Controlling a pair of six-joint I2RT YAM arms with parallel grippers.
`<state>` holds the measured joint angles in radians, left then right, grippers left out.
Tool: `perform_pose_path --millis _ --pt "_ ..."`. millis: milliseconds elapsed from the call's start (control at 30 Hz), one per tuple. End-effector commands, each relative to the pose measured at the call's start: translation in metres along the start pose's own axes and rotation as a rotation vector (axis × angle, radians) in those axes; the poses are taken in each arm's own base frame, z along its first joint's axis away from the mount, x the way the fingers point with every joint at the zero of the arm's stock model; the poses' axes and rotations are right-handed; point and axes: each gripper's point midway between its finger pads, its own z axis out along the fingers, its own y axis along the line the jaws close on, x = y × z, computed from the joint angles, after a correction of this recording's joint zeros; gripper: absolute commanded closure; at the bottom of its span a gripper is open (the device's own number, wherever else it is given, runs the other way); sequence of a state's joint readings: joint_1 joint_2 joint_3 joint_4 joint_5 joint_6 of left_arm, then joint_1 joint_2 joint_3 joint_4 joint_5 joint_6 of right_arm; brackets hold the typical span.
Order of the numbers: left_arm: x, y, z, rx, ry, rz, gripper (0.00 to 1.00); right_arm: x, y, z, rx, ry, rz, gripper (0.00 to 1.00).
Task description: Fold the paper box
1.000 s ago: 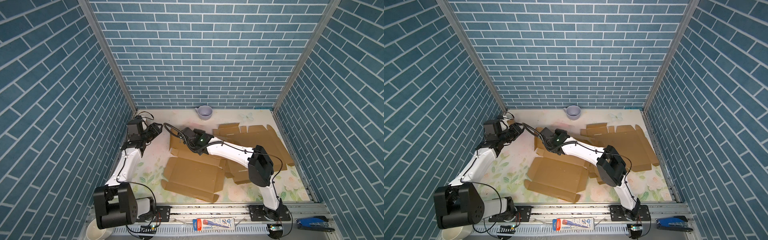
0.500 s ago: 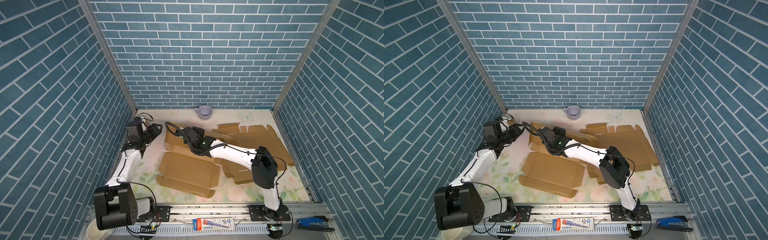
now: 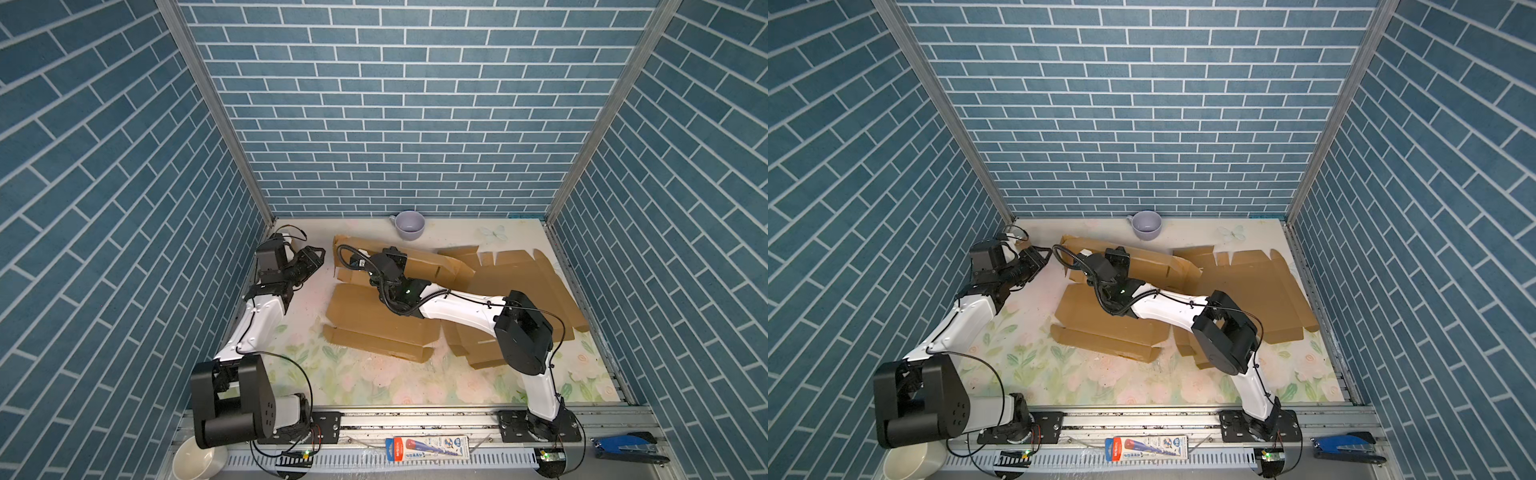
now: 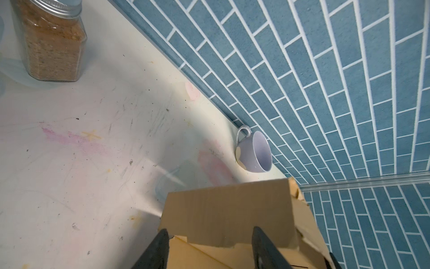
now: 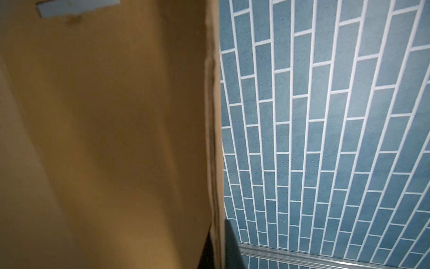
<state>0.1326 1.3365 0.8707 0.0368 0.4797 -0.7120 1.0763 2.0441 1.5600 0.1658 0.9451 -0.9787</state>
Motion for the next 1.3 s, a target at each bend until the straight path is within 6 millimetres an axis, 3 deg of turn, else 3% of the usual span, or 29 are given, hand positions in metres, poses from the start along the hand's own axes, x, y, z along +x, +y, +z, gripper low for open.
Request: perform_pose_path --millis 0,233,467,567,800,1267 --pt "-0.009 -0.002 0.005 0.019 -0.026 -0.005 0.42 0.002 0.015 0.000 0.024 0.014 -0.019 1.00" --pt "-0.012 -0.011 0.003 0.049 -0.028 -0.002 0.41 0.006 0.037 0.003 0.000 0.029 -0.040 1.00" --pt "-0.019 -0.050 -0.016 0.122 0.010 0.084 0.33 0.006 0.039 0.003 -0.002 0.027 -0.036 1.00" --pt "-0.011 -0.068 -0.016 0.146 0.049 0.138 0.28 0.005 0.040 0.003 -0.004 0.026 -0.030 1.00" --pt "0.022 -0.091 0.007 0.210 0.182 0.206 0.28 0.007 0.047 0.004 -0.014 0.026 -0.030 1.00" --pt "0.070 -0.070 0.040 0.215 0.321 0.159 0.33 0.011 0.059 0.002 -0.090 0.013 0.028 1.00"
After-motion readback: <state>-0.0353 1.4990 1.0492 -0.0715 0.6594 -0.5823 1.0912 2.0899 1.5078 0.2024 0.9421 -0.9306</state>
